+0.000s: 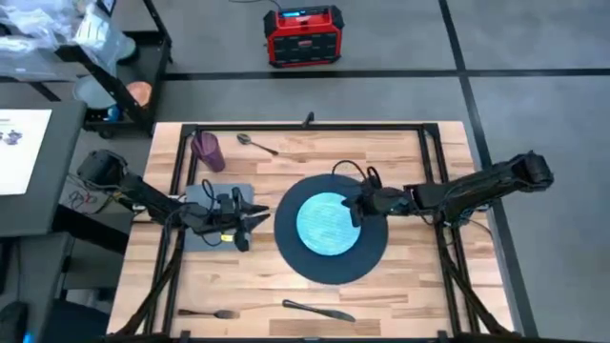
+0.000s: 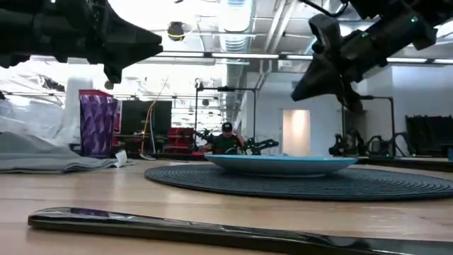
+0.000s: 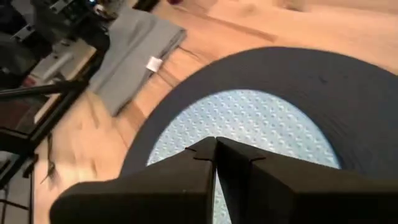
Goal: Set table place
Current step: Fold the gray napkin
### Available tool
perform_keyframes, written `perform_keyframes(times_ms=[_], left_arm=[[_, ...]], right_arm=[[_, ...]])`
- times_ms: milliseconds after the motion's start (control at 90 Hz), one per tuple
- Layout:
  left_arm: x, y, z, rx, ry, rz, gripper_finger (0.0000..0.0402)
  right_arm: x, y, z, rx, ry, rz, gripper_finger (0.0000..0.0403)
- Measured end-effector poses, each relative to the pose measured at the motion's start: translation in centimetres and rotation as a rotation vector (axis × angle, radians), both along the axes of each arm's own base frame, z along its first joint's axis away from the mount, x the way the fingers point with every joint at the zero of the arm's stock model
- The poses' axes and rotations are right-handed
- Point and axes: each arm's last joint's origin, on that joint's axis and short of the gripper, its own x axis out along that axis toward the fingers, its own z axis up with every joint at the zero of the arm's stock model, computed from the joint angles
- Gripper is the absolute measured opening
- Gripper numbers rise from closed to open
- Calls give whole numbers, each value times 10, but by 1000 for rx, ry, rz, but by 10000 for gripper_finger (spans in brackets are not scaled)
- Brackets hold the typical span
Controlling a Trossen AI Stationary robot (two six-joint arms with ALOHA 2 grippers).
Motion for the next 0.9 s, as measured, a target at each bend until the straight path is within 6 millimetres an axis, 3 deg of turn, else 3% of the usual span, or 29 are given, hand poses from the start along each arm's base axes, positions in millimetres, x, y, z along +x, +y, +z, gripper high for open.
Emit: perform_keyframes(times_ms=[344, 667, 900], left_arm=[[10, -16, 17, 146, 48, 10, 85], [-28, -43, 34, 172, 72, 141, 63], [-48, -48, 29, 162, 150, 250, 41]], right_arm=[[3, 10, -10, -6, 40, 36, 0], [3, 9, -9, -22, 41, 44, 0], [10, 9, -1, -42, -61, 69, 0]])
